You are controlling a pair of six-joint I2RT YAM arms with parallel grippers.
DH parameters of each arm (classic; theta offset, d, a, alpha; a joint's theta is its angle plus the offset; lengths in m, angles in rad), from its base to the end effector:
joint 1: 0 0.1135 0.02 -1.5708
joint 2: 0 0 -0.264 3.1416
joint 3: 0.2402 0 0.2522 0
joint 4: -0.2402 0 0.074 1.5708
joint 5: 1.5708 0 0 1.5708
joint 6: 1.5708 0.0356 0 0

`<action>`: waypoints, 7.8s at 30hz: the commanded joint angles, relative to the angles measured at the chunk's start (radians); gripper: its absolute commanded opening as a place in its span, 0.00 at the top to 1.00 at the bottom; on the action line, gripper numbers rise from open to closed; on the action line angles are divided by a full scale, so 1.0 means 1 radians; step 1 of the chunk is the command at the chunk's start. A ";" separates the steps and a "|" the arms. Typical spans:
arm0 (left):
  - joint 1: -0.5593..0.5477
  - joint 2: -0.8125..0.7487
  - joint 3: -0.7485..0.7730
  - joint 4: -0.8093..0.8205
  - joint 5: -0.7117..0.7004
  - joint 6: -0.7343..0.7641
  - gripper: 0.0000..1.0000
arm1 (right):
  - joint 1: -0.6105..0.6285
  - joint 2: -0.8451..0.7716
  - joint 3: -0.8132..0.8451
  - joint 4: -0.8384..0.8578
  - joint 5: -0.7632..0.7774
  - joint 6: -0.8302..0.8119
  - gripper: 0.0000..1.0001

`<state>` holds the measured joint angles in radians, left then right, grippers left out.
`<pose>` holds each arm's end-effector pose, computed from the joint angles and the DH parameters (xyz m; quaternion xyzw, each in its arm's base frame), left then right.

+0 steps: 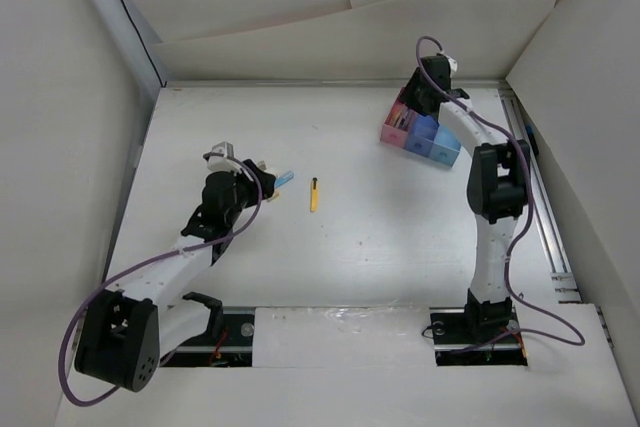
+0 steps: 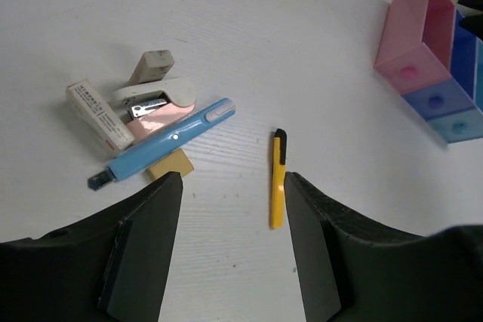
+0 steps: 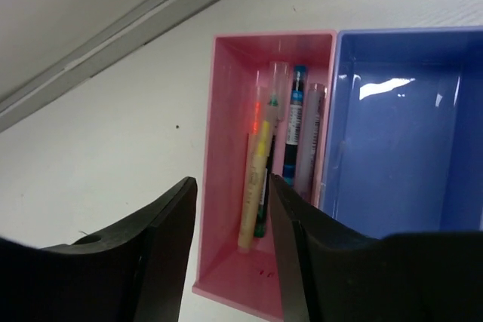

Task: Sort the stationery into containers
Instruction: Place the pen in the storage box, then pick up the stationery from the center of the board, then place the stationery in the storage box, then pick up the stationery from the center of the board, then place the stationery in the storage box.

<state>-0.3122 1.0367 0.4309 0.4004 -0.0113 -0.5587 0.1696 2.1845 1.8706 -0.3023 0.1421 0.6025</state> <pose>0.2175 -0.0698 0.2282 -0.0989 0.7695 -0.2621 0.5739 0.5062 0.0816 0.2476 0.2221 0.8583 0.1141 0.4482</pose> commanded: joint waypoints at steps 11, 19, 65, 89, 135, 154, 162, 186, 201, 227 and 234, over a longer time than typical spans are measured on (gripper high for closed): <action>-0.001 0.154 0.170 -0.106 -0.015 0.082 0.49 | 0.154 -0.342 -0.335 0.186 -0.027 -0.010 1.00; -0.062 0.224 0.223 -0.166 -0.085 0.102 0.70 | 0.359 -0.563 -0.609 0.270 0.017 0.029 1.00; -0.019 0.554 0.401 -0.311 -0.420 -0.115 0.71 | 0.539 -0.759 -0.815 0.233 0.125 -0.070 0.64; -0.096 0.210 0.406 -0.227 -0.276 -0.125 0.92 | 0.429 -1.063 -0.973 0.252 0.321 0.068 0.35; -0.478 1.560 2.008 -0.132 0.128 0.131 0.77 | 0.185 -1.425 -1.074 0.209 0.218 0.106 0.23; -0.282 0.943 1.188 -0.024 -0.055 -0.052 0.57 | 0.185 -1.424 -1.084 0.229 0.171 0.106 0.59; -0.222 0.639 0.760 -0.164 -0.435 -0.072 0.43 | 0.214 -1.347 -1.071 0.241 0.134 0.097 0.51; -0.107 0.640 0.594 -0.284 -0.556 -0.070 0.51 | 0.304 -1.235 -1.025 0.252 0.152 0.059 0.32; -0.097 0.706 0.620 -0.308 -0.589 -0.052 0.57 | 0.314 -1.217 -1.016 0.252 0.162 0.059 0.32; -0.255 0.972 1.242 -0.189 -0.022 -0.058 0.90 | 0.314 -1.272 -1.035 0.252 0.263 0.049 0.32; -0.309 1.282 1.617 -0.065 0.220 -0.145 0.89 | 0.304 -1.293 -1.035 0.242 0.263 0.049 0.32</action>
<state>-0.5903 2.2456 1.9263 0.2604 0.0475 -0.6552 0.4728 0.9108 0.8089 -0.0963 0.3832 0.6655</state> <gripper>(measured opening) 0.203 0.682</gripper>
